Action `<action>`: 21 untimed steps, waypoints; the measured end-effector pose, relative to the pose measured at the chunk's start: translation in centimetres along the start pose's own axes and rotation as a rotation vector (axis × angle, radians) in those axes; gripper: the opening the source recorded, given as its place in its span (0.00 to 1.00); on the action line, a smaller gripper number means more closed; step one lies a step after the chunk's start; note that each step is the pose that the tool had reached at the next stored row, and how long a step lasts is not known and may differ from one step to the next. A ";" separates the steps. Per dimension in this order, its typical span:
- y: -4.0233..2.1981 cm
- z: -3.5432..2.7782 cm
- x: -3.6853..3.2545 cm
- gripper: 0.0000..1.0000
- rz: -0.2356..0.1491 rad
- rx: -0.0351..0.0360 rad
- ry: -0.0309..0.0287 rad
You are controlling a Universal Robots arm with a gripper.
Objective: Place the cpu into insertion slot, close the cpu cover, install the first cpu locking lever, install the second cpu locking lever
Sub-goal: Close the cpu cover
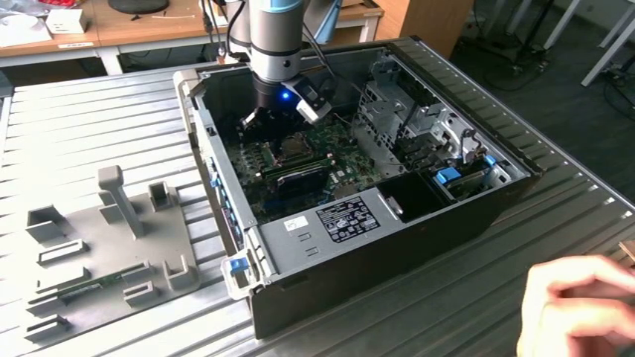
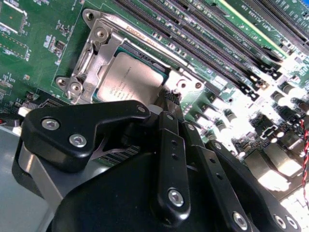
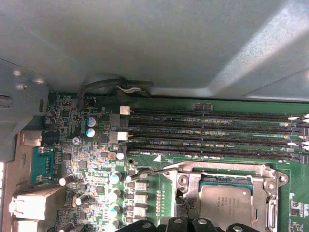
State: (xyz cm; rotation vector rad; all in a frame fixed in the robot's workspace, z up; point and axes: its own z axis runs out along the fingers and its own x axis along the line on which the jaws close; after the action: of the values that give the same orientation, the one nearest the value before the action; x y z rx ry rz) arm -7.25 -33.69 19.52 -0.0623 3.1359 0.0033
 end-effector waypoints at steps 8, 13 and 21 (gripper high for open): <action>0.00 0.00 0.00 0.10 0.000 0.0002 0.0001; -0.01 -0.03 0.01 0.10 0.000 -0.0018 -0.0013; 0.08 -0.88 -0.06 0.10 0.000 -0.0046 -0.0034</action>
State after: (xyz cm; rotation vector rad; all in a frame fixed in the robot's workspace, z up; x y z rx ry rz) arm -7.20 -33.61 20.41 -0.0622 3.1326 0.0106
